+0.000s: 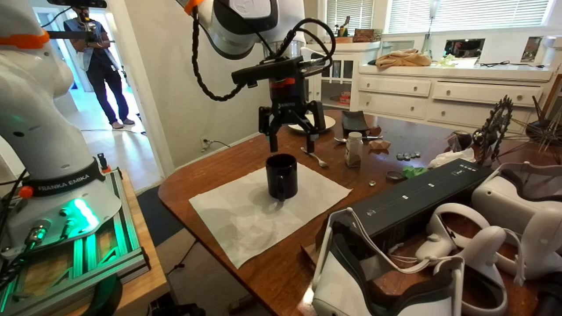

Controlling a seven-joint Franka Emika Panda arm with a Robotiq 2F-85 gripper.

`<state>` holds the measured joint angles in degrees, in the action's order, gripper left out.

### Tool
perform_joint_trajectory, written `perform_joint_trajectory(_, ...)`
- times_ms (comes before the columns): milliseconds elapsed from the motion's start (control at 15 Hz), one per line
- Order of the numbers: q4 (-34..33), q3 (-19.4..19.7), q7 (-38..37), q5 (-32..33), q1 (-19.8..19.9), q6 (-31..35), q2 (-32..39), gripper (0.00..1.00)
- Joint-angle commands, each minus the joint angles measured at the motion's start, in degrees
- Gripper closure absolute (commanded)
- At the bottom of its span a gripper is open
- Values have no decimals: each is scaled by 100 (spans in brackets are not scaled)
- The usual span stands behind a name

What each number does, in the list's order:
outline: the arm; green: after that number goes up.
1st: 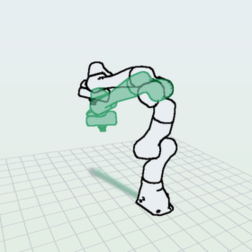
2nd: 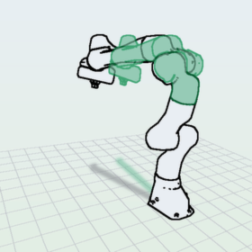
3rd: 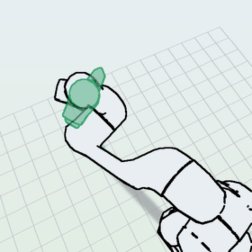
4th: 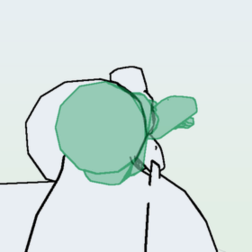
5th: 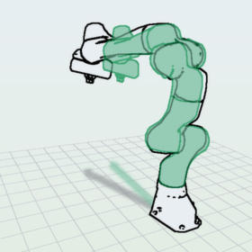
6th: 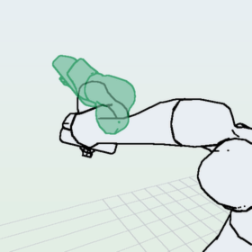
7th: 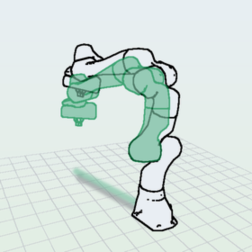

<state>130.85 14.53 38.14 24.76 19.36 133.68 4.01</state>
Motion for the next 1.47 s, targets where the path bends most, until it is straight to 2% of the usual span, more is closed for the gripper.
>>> perform_joint_trajectory(0, 330, 24, -31, 337, -163, 241, -192, 0)
perform_joint_trajectory(133, 632, 33, -25, 751, -222, 379, -375, 0)
perform_joint_trajectory(600, 2011, 240, -168, 2068, -116, 1534, -1018, 0)
perform_joint_trajectory(800, 2261, 409, -601, 2922, 43, 2295, -1028, 0)
perform_joint_trajectory(933, 2166, 516, -889, 3313, 124, 2731, -828, 0)
perform_joint_trajectory(1067, 2036, 595, -1005, 3299, 147, 2911, -652, 0)
perform_joint_trajectory(1400, 1896, 533, -392, 1945, -17, 2911, -155, 0)
